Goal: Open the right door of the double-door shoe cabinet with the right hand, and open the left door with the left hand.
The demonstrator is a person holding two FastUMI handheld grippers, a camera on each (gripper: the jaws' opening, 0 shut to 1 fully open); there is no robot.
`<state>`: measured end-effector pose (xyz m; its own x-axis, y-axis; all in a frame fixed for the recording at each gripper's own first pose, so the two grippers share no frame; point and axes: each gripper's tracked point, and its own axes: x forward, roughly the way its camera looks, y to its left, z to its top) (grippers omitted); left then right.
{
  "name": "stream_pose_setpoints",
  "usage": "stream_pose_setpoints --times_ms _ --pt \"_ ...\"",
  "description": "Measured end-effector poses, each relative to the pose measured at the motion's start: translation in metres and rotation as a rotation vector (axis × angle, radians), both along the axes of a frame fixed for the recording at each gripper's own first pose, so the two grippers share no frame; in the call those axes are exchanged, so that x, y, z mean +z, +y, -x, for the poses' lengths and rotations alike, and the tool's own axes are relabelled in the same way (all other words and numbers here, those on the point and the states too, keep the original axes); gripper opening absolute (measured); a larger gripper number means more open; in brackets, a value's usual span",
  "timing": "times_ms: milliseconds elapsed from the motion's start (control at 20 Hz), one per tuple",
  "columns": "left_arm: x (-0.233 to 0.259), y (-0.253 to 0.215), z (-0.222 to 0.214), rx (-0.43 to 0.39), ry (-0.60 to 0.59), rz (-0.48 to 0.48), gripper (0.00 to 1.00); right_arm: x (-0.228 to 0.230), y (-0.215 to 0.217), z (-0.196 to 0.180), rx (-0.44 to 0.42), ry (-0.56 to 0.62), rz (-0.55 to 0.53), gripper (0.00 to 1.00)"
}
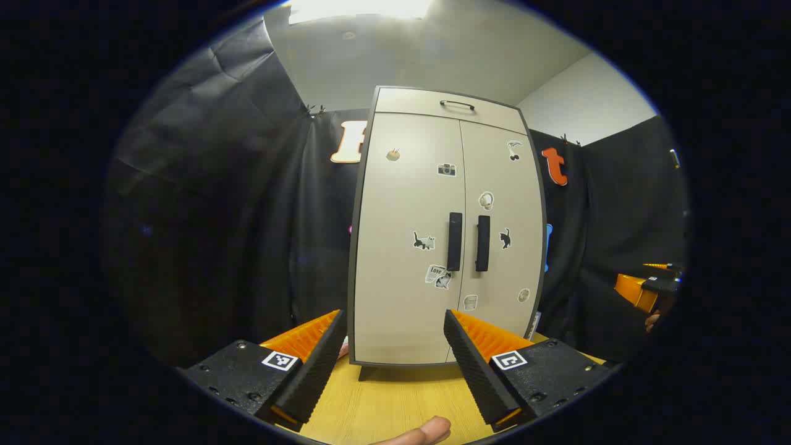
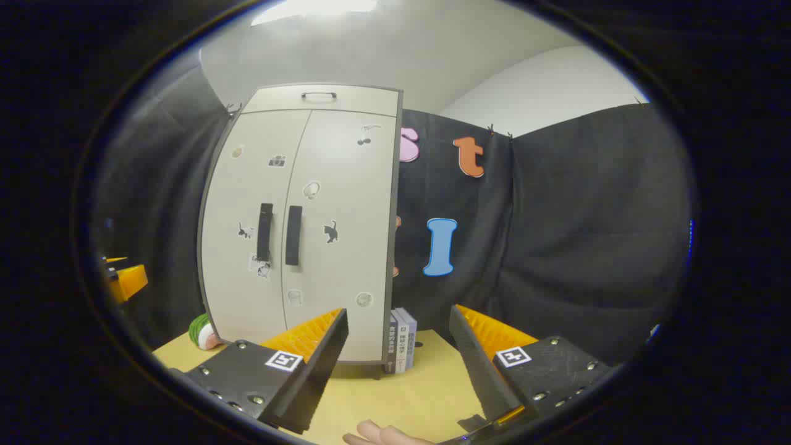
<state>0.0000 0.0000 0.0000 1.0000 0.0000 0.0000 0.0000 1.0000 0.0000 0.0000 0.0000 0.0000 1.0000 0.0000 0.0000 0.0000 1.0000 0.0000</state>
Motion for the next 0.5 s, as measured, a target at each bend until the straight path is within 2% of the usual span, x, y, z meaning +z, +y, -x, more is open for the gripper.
stream_pose_setpoints --times_ms 100,150,400,450,500 --pt "0.001 0.000 0.000 0.003 0.000 0.001 0.98 -0.005 0.007 0.001 0.019 0.014 -0.005 0.94" --pt "0.000 0.000 0.000 0.002 0.003 -0.005 0.98 -0.007 0.012 0.002 0.030 0.019 -0.006 0.98" --pt "0.005 0.001 0.002 0.010 -0.001 -0.031 0.96 -0.005 0.024 0.004 0.054 0.019 -0.002 0.98" --pt "0.008 0.001 0.001 0.013 -0.001 -0.033 0.96 -0.007 0.027 0.003 0.062 0.023 -0.008 0.94" --pt "0.009 0.002 0.001 0.014 -0.005 -0.034 0.96 -0.008 0.030 0.001 0.067 0.029 -0.012 0.98"
